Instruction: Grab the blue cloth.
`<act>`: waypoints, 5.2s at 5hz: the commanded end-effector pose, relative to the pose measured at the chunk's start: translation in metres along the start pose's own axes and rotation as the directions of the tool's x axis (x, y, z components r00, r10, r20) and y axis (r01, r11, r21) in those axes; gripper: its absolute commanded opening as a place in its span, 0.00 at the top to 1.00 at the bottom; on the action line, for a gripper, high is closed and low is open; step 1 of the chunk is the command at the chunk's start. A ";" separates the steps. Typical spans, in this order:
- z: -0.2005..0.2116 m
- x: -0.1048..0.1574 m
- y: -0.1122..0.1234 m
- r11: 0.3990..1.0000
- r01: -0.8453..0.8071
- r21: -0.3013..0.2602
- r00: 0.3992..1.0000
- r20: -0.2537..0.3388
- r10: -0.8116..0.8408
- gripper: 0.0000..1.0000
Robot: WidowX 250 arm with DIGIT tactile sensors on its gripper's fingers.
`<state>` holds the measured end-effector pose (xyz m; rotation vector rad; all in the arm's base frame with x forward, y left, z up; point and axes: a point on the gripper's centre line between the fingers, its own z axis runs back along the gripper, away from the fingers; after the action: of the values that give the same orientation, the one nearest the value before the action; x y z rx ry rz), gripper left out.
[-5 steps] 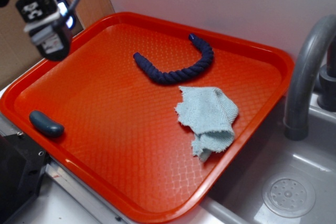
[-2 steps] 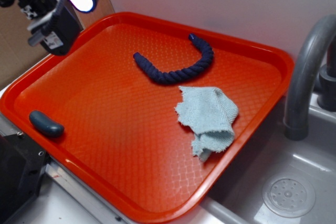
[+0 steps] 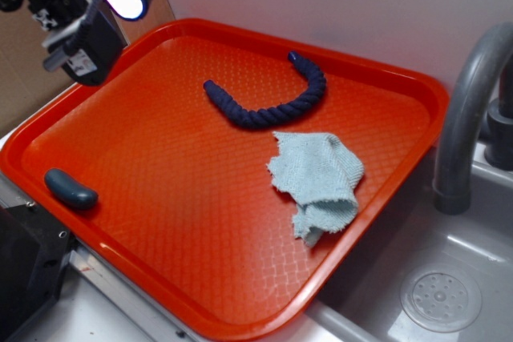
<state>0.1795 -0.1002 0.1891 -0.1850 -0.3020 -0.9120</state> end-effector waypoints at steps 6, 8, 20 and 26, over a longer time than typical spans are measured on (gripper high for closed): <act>-0.170 0.030 -0.027 0.861 0.508 0.002 0.856 -0.113 -0.505 0.00; -0.191 0.040 0.002 0.909 0.418 -0.007 0.901 -0.124 -0.415 0.00; -0.119 0.061 0.002 0.912 0.398 -0.103 0.860 -0.306 -0.410 0.00; -0.172 0.027 0.034 0.913 0.405 -0.042 0.878 -0.263 -0.401 1.00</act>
<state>0.2659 -0.1470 0.0253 0.0122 -0.0633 -1.3193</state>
